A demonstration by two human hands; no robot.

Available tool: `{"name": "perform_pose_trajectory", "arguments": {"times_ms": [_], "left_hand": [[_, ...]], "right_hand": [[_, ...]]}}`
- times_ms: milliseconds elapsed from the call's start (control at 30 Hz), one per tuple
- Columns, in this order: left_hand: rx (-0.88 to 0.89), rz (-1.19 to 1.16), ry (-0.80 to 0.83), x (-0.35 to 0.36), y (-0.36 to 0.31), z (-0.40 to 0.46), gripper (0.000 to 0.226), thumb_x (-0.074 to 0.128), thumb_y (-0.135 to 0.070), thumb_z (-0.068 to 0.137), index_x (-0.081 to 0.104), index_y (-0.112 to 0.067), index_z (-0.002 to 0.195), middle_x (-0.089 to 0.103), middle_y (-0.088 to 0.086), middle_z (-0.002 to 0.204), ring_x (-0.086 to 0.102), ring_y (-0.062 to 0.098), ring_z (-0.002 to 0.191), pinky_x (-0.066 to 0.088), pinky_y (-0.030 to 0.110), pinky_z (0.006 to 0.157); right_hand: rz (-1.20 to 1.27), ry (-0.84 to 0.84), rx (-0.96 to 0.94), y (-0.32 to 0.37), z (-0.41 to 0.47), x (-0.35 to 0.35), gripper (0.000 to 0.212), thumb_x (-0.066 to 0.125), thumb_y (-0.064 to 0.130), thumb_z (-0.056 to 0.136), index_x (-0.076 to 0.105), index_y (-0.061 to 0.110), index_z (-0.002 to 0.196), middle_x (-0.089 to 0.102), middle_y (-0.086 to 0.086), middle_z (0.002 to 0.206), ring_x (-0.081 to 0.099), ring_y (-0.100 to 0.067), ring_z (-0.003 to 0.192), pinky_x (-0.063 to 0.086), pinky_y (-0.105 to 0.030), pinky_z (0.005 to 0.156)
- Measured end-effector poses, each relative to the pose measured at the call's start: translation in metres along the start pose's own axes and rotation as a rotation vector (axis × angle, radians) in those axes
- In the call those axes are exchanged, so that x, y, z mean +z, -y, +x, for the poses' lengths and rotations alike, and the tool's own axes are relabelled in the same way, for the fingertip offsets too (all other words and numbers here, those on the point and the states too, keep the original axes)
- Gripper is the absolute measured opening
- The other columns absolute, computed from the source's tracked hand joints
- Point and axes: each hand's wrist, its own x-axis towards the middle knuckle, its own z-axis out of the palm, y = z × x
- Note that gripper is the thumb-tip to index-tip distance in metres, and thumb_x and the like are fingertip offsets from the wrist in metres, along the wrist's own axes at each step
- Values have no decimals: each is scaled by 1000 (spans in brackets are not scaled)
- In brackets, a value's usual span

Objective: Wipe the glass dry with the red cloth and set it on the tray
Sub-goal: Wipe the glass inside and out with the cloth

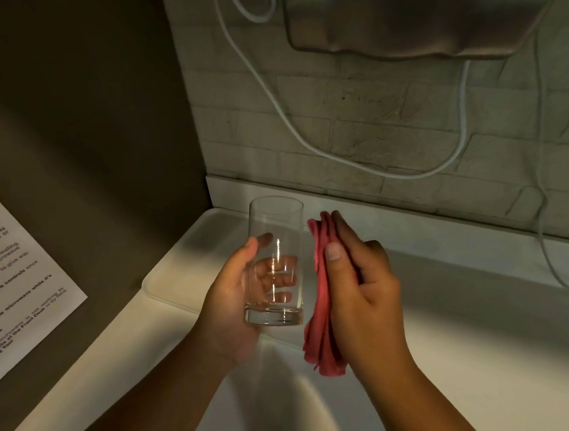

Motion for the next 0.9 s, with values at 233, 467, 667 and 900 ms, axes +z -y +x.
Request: {"name": "perform_pose_trajectory", "arguments": {"times_ms": [233, 467, 667, 900], "left_hand": [[-15, 114, -4, 2, 11, 0, 66, 60, -67, 90, 79, -14, 124, 82, 16, 111, 78, 30, 110, 58, 42, 92], [33, 228, -6, 0, 18, -4, 70, 59, -76, 83, 72, -30, 135, 85, 3, 118, 82, 20, 106, 66, 31, 79], [104, 239, -7, 9, 22, -11, 74, 62, -76, 75, 67, -34, 136, 80, 18, 124, 78, 38, 114, 61, 61, 96], [26, 293, -94, -1, 16, -1, 77, 52, -83, 76, 74, -33, 131, 83, 10, 122, 76, 31, 118, 58, 53, 96]], "right_hand": [[-563, 194, -312, 5, -24, 19, 48, 37, 50, 102, 42, 38, 148, 39, 18, 98, 48, 3, 72, 41, -5, 58], [-584, 135, -297, 6, -5, 27, 45, 39, 51, 101, 49, 38, 143, 41, 26, 104, 47, 2, 77, 39, -3, 61], [-369, -14, -121, 0, 27, 21, 37, 46, 43, 102, 50, 42, 140, 51, 4, 94, 59, -7, 77, 45, -15, 65], [-416, 137, -166, -11, -7, 27, 52, 31, 70, 95, 41, 48, 142, 38, 31, 103, 51, 13, 98, 46, -2, 65]]}}
